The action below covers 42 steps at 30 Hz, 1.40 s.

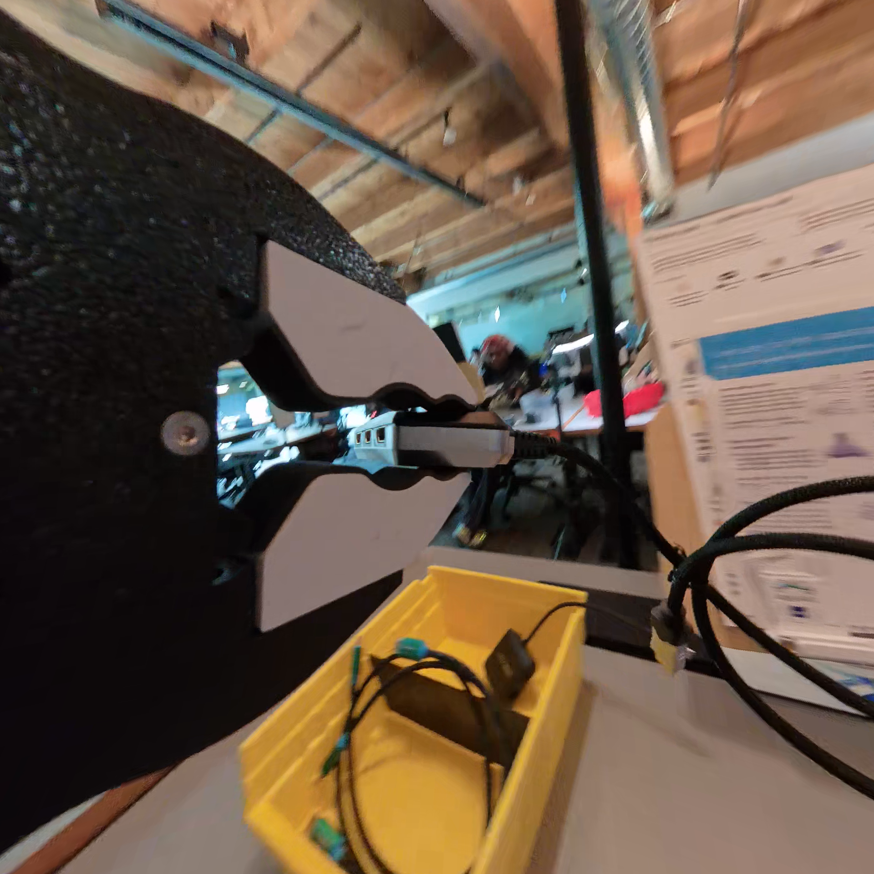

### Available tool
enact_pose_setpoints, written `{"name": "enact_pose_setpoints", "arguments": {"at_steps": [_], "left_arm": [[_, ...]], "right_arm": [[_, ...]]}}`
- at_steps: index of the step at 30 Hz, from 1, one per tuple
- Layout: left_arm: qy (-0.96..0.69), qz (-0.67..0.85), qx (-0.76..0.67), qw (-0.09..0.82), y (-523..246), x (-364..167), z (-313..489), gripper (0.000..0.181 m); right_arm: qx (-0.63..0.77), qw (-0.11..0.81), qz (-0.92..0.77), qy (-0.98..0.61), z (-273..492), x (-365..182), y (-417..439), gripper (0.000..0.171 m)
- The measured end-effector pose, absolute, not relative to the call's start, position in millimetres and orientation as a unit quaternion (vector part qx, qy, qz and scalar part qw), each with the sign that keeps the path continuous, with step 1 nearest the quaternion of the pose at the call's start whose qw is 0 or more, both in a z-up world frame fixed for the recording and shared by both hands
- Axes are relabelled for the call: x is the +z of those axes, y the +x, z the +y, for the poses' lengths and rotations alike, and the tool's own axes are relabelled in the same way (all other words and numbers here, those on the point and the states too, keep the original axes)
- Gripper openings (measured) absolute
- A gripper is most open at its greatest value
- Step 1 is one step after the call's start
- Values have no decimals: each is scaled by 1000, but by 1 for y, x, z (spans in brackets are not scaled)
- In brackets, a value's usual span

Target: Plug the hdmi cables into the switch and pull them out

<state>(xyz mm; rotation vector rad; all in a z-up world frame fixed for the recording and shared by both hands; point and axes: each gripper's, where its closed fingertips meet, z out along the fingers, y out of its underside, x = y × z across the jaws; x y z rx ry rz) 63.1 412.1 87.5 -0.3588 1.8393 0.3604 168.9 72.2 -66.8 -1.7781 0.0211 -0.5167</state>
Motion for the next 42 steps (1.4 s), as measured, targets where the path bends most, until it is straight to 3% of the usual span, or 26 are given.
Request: {"name": "enact_pose_setpoints", "arguments": {"at_steps": [5, 10, 14, 24, 31, 39, 42], "left_arm": [[-45, 711, 145, 686, 88, 20, 326, 20], [55, 671, 90, 734, 101, -55, 246, 19], [119, 654, 22, 746, 94, -86, 201, 20], [245, 616, -10, 749, 78, -58, 163, 19], [234, 585, -67, 774, 73, -15, 158, 20], [225, 564, -68, 792, 77, 4, 158, 20], [211, 559, -86, 797, 78, 12, 160, 20]], "right_arm": [[-258, 641, 1, -723, 100, -45, 142, 87], [-373, 564, -68, -733, 122, -59, 130, 83], [-347, 536, -149, -755, 137, -83, 112, 82], [-134, 608, -213, -753, 140, -63, 115, 77], [-73, 688, -234, -683, 153, -34, 108, 7], [-31, 744, -219, -631, 152, -9, 110, 16], [16, 762, -246, -599, 137, -1, 103, 37]]}}
